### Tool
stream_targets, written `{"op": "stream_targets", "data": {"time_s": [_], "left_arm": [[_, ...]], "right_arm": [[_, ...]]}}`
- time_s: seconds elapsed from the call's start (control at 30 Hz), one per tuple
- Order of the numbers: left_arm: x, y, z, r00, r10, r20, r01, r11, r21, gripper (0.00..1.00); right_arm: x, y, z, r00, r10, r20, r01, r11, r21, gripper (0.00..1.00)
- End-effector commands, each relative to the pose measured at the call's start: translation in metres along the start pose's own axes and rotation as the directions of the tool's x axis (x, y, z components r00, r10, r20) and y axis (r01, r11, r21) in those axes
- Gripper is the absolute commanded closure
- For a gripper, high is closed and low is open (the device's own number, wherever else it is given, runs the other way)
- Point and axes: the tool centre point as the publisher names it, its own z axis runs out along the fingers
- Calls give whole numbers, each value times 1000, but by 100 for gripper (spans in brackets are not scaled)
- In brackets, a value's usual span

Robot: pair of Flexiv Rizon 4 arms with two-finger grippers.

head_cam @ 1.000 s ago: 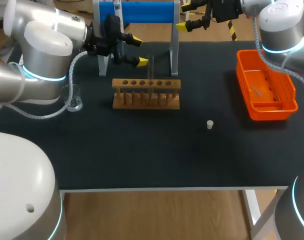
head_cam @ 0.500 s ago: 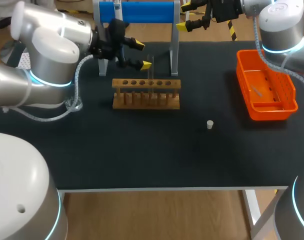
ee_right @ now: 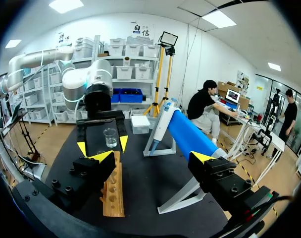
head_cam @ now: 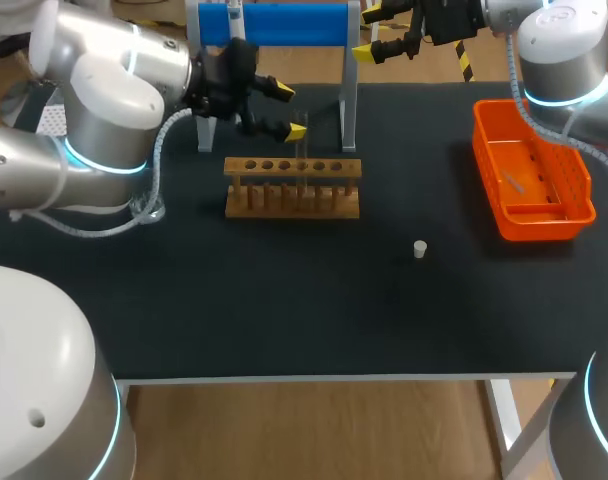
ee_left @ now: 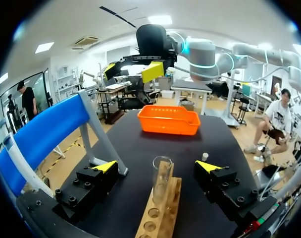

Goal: Invert the test tube, pick up the pipette, mount the tip to pipette, aspirate from beaker and dispense into the tube, eject the tip, return the pipette, and cap with the stopper.

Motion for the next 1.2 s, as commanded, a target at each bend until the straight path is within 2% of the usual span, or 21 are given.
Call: {"op": "stream_targets", "data": {"time_s": [0.03, 0.5, 0.73, 1.2], "left_arm": [[1, 0, 6, 1000, 9, -28, -9, 1000, -7, 0], [12, 13, 31, 1000, 21, -17, -22, 997, -67, 0], [13, 24, 37, 1000, 4, -11, -5, 998, -66, 0], [9, 31, 45, 1000, 21, 12, -20, 994, -110, 0]], "right_arm": [[0, 1, -1, 1000, 1, -1, -1, 1000, 3, 0], [0, 1, -1, 1000, 1, -1, -1, 1000, 3, 0], [0, 1, -1, 1000, 1, -1, -1, 1000, 3, 0], [0, 1, -1, 1000, 1, -1, -1, 1000, 3, 0]]}}
